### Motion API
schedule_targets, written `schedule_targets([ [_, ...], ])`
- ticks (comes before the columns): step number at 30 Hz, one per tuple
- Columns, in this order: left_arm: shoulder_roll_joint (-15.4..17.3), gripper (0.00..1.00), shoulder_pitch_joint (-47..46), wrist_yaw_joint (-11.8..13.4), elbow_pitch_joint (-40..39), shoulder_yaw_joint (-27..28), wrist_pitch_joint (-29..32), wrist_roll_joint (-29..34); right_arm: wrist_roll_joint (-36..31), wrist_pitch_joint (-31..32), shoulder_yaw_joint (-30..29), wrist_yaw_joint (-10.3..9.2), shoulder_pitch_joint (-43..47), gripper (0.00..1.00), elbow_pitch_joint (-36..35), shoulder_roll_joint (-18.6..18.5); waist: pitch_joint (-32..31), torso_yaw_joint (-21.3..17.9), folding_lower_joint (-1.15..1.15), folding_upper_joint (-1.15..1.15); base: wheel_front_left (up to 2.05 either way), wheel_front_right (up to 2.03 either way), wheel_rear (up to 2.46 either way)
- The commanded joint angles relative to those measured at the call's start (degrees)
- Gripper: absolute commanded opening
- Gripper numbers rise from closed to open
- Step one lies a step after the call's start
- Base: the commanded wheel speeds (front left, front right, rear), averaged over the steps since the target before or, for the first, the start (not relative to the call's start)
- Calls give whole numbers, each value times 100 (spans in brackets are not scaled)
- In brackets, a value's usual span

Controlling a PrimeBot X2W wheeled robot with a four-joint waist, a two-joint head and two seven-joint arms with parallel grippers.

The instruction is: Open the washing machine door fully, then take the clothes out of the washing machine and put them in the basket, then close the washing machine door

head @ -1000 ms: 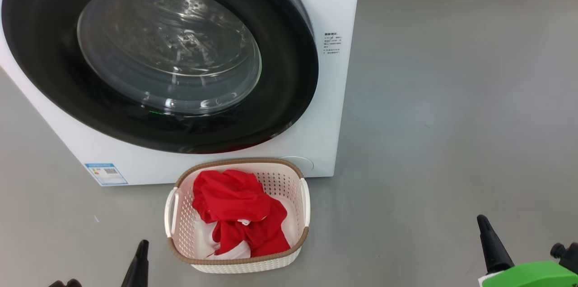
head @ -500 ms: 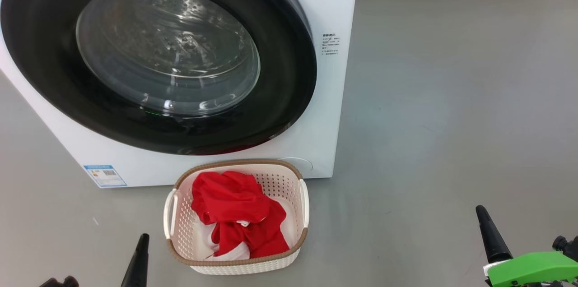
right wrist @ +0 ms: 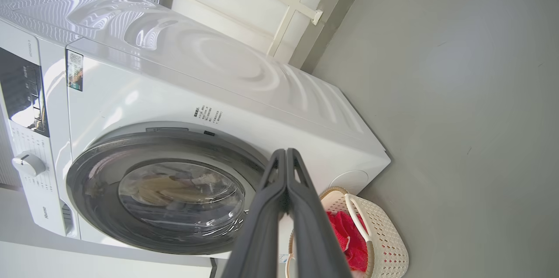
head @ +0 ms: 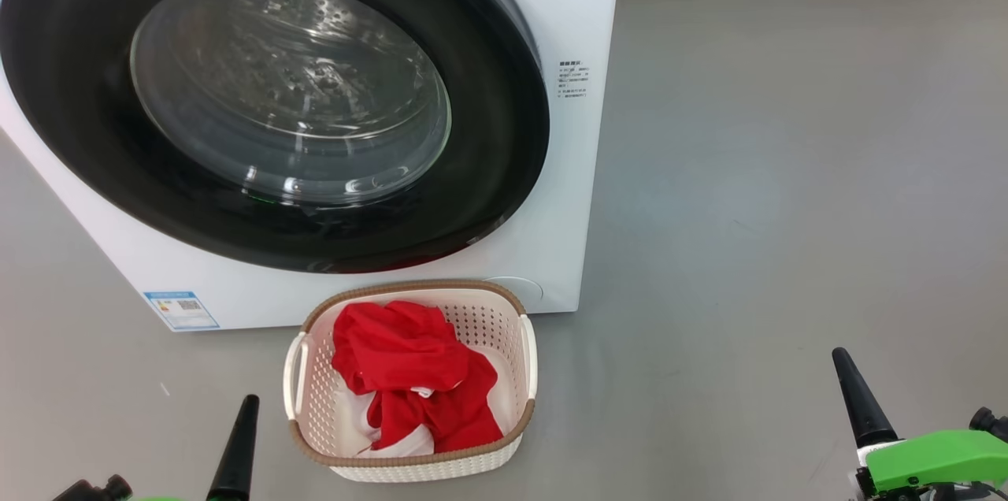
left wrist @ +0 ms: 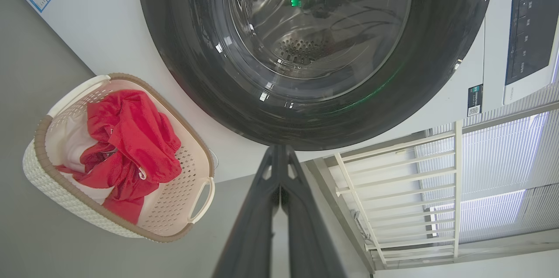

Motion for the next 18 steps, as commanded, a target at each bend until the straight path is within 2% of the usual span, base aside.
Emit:
schedule_targets([
  [1, 49, 0, -242, -31, -160, 181, 49, -219, 190, 63, 58, -4, -331, 0, -180, -42, -3, -3, 0, 0, 0, 0, 0],
  [18, 17, 0, -355, -36, -185, 260, 311, -1192, 1058, 334, 4, -5, -512, 0, -228, -16, -27, -32, 0, 0, 0, 0, 0],
])
